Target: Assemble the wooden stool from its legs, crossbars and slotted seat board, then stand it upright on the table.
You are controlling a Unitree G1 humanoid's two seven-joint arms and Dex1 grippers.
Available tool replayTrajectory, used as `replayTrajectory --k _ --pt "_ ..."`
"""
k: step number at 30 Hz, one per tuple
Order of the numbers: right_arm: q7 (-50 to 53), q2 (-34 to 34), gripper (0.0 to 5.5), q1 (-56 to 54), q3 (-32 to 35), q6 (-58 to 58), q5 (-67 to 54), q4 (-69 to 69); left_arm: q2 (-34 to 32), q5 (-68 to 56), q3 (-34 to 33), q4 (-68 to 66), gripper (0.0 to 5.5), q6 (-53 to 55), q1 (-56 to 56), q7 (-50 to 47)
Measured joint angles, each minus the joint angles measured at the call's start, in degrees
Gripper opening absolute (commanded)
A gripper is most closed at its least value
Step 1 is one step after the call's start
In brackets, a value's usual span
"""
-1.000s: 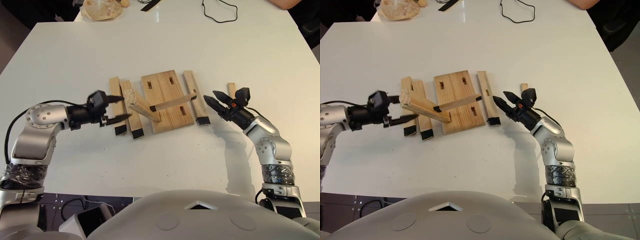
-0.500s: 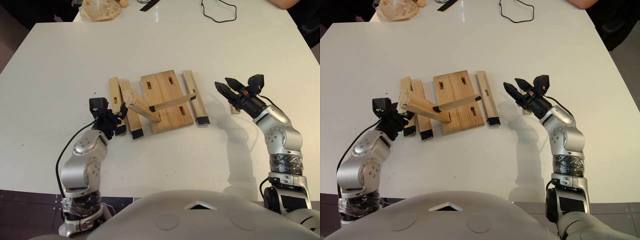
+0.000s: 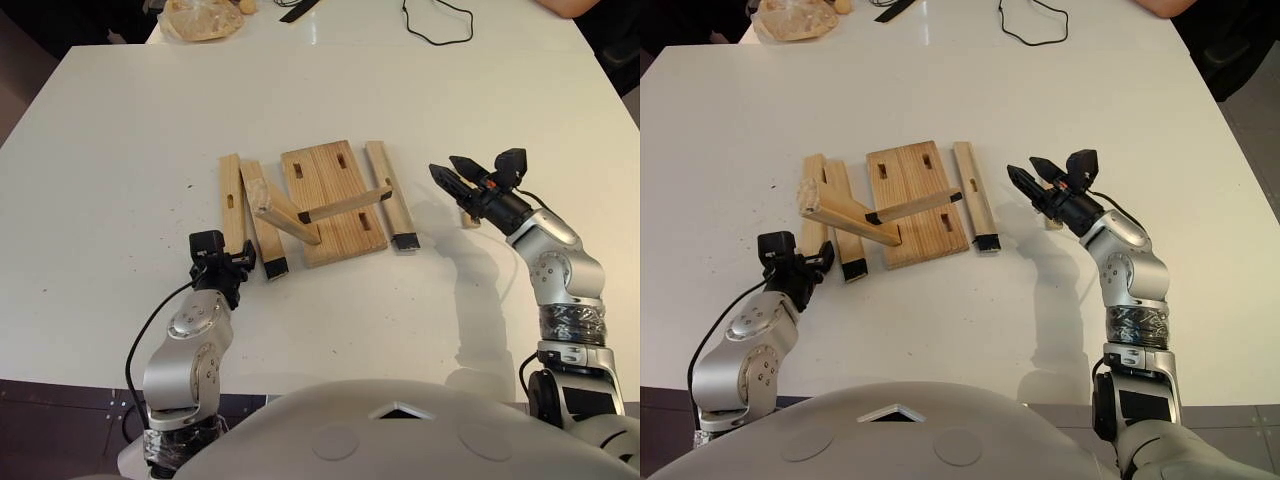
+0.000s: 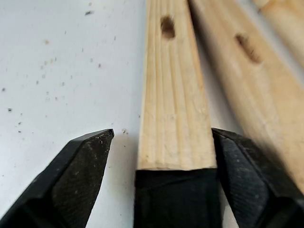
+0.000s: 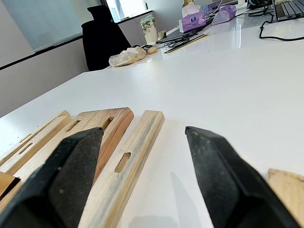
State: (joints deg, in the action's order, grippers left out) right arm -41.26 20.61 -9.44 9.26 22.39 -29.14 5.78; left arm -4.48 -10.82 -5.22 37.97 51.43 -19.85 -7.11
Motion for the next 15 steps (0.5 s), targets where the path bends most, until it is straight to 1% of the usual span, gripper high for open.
replayTrajectory --k 6,7,9,12,15 --pt "0.03 -0.13 3.18 0.88 -0.18 0.0 0.03 -0.09 0.49 0.82 -0.5 -0.02 3.67 1.05 0.66 -0.07" --pt "0.06 -0.2 3.18 0.89 -0.24 0.0 0.05 -0.09 0.1 0.83 -0.88 -0.69 3.48 1.45 1.37 0.35" --pt "0.3 -0.44 3.18 0.91 -0.4 -0.03 0.14 -0.09 -1.89 0.98 -1.25 -2.77 3.29 1.2 3.27 1.8" --pt "0.49 -1.38 3.18 0.93 -0.97 -0.23 0.35 -0.03 -5.79 0.95 -1.57 -6.71 2.75 0.25 6.25 5.86" --pt "1.42 -2.18 3.18 0.92 -0.61 -0.48 0.31 0.14 -6.73 -0.43 -2.28 -7.08 2.3 0.58 6.45 8.64"
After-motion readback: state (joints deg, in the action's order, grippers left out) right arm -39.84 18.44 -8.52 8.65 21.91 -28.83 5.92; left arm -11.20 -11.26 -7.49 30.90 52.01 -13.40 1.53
